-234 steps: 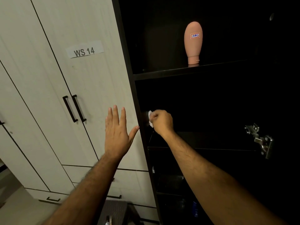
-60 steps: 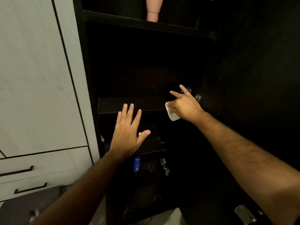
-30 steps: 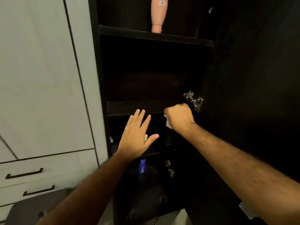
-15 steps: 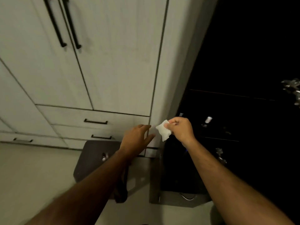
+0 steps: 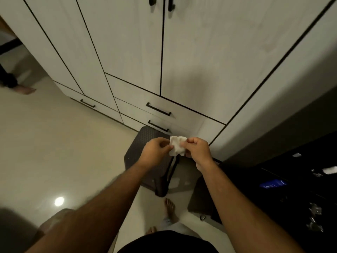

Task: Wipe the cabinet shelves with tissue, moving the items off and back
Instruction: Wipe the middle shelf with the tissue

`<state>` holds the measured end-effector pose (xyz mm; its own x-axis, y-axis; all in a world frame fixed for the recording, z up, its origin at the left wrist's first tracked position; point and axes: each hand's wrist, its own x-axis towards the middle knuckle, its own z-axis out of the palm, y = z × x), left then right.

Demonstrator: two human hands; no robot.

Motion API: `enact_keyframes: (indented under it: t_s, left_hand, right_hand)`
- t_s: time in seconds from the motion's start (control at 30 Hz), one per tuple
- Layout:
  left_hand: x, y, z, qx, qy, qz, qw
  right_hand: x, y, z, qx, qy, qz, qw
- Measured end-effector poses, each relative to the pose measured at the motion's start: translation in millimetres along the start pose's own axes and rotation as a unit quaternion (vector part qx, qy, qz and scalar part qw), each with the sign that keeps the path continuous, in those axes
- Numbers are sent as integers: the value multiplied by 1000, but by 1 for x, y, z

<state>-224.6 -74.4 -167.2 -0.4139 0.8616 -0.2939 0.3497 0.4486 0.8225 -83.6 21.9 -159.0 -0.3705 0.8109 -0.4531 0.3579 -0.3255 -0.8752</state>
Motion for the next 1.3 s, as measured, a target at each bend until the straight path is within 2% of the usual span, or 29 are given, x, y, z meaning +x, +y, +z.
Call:
enact_keyframes:
  t_s: [0.17,0.4,0.63,0.87,1.07,1.3]
  left_hand:
    - [26,-24,-18,-137,-13,-98,986]
    - [48,-60,-28,-189,-14,-189,964]
    - [89,-123,-32,-170,5,-232,958]
    - [148,-212,-8,-125,48,-259,957]
    - [193,-276,13,-74,90,-256,960]
    - [226,-316,36,-49,95,-245,964]
  right_hand:
    - [47,2,25,-3,-83,37,996]
    - [91,16,61,-62,-122,85,987]
    - [131,58,115,-99,-112,120,981]
    - [210,117,164,-142,-101,129,976]
    - [284,159,197,-218,-115,98,964]
    - [343,200,215,-274,-127,57,952]
